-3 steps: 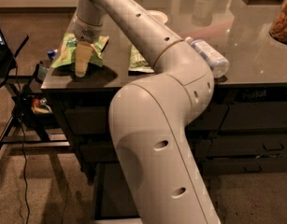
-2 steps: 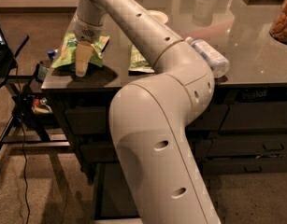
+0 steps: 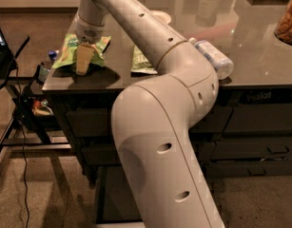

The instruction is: Place green rice chip bag into bottom drawer

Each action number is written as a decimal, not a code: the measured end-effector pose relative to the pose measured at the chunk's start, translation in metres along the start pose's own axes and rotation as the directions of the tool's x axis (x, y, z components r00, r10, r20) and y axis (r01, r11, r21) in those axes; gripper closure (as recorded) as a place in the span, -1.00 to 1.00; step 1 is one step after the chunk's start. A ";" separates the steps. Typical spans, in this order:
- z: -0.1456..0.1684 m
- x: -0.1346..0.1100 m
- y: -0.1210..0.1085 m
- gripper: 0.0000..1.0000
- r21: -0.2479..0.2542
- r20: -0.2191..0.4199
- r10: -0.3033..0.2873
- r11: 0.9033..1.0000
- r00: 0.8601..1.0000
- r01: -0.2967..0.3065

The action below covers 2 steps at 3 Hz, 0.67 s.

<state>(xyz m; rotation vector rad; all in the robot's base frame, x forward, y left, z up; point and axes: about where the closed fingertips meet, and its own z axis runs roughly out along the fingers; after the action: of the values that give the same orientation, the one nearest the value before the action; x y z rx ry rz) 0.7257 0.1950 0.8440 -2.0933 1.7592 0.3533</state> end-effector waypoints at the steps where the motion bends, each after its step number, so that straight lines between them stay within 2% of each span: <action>1: 0.000 0.000 0.000 0.27 0.000 0.000 0.000 1.000 1.000 0.000; 2: 0.000 0.000 0.000 0.73 0.000 0.000 0.000 1.000 1.000 0.000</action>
Offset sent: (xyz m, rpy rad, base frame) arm 0.0000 0.0000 0.0000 0.0000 0.0000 0.0000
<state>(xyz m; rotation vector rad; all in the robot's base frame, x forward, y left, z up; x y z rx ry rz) 0.7257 0.1950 0.8440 -2.0933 1.7592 0.3533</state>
